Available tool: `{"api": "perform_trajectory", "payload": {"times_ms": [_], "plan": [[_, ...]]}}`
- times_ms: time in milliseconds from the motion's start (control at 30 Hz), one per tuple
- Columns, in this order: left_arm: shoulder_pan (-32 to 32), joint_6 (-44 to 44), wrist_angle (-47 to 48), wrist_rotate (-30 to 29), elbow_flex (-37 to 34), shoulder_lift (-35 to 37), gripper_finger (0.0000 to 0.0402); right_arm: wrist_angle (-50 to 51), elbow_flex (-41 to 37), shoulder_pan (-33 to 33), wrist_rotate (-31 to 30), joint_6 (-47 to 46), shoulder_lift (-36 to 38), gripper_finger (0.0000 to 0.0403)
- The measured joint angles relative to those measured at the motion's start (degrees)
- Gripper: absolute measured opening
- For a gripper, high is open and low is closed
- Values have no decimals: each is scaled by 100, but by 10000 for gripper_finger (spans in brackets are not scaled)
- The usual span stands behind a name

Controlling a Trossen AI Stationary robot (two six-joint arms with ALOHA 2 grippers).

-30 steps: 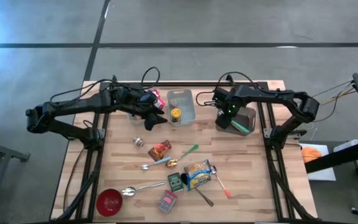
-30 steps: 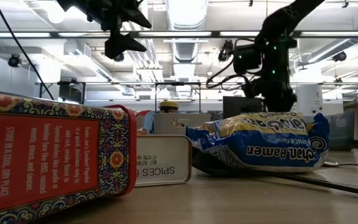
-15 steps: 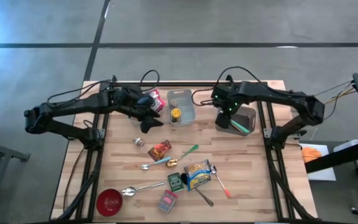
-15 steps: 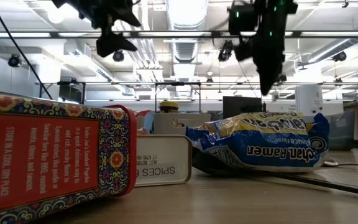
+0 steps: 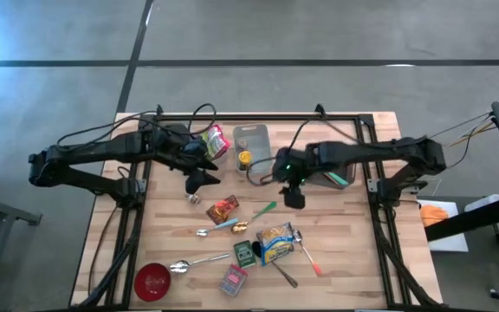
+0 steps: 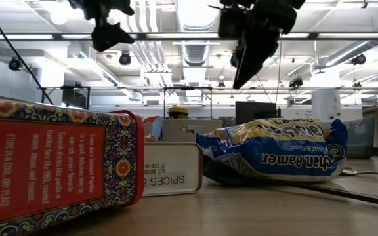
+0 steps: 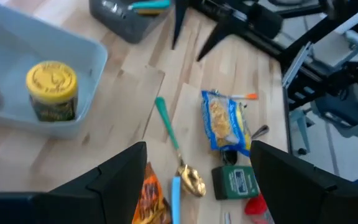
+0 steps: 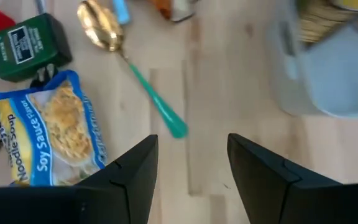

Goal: Pick & Place Food Item
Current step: Put the dark green spoon into the black bin

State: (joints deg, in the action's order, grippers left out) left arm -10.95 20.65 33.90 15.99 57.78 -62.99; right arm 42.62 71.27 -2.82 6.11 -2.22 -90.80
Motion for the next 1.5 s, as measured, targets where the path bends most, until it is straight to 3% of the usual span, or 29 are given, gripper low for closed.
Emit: {"api": "perform_trajectory", "payload": {"times_ms": [267, 600, 1067, 1233, 1433, 1500], "plan": [[69, 20, 155, -269, -109, 233, 291, -324, 503, 309, 32, 341, -876, 192], [152, 826, -599, -269, -1049, 933, 291, -423, 1225, 366, 337, 783, -1974, 192], [154, 701, -711, -268, -1248, 1043, 291, -530, 1383, 695, 548, 1535, -2909, 189], [154, 634, -711, -269, -1248, 1043, 291, -793, 1379, 788, -13, 1441, -3102, 141], [175, 598, -681, -268, -1248, 1041, 291, -892, 1399, 762, -66, 946, -3221, 35], [189, 596, -687, -267, -1248, 1039, 291, -881, 1399, 761, -44, 808, -3222, 18]]}}
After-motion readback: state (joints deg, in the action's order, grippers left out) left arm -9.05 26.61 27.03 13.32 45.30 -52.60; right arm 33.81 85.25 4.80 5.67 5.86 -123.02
